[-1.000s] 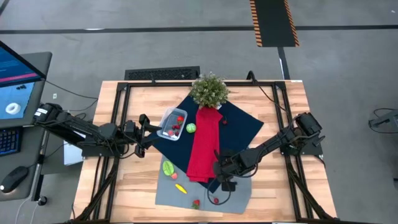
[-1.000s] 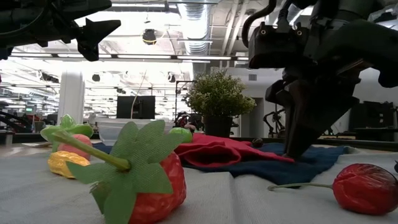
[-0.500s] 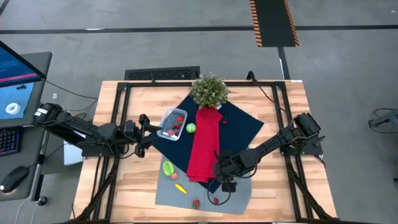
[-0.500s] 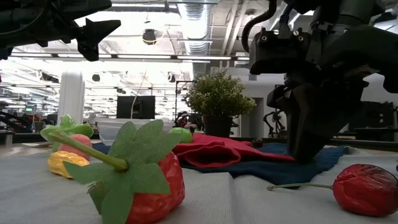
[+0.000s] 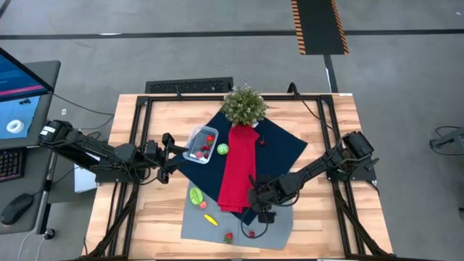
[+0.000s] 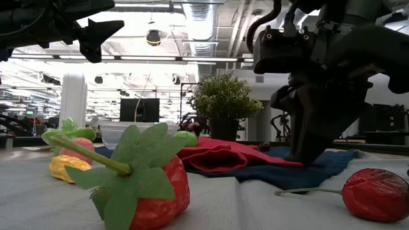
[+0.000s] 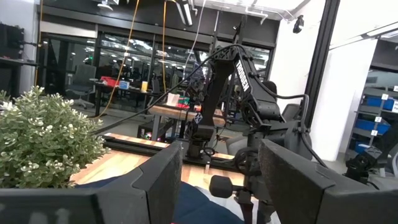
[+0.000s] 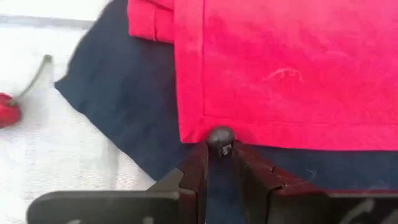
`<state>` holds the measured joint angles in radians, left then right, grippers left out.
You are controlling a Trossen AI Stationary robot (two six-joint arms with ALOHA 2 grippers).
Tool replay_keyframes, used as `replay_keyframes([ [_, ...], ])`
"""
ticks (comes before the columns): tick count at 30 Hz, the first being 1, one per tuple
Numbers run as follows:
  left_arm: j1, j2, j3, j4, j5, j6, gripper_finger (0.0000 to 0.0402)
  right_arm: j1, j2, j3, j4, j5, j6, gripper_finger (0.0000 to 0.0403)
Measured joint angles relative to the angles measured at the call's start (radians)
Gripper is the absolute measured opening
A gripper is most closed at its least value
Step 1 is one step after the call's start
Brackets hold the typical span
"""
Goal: Pick and placing Produce into tupperware
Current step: Put the left blueberry into the transparent bin
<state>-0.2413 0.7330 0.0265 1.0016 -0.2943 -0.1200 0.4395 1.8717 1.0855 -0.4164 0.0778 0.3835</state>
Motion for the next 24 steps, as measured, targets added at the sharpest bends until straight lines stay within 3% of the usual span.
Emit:
replay_keyframes([
  [13, 0.0, 0.0, 0.0, 0.0, 0.0, 0.0, 0.0203, -0.011, 0.0, 0.001, 0.031, -0.044, -0.024, 0.0084],
  [24, 0.0, 0.0, 0.0, 0.0, 0.0, 0.0, 0.0203, -0.023, -0.002, 0.001, 0.064, -0.047, -0.055, 0.0034],
])
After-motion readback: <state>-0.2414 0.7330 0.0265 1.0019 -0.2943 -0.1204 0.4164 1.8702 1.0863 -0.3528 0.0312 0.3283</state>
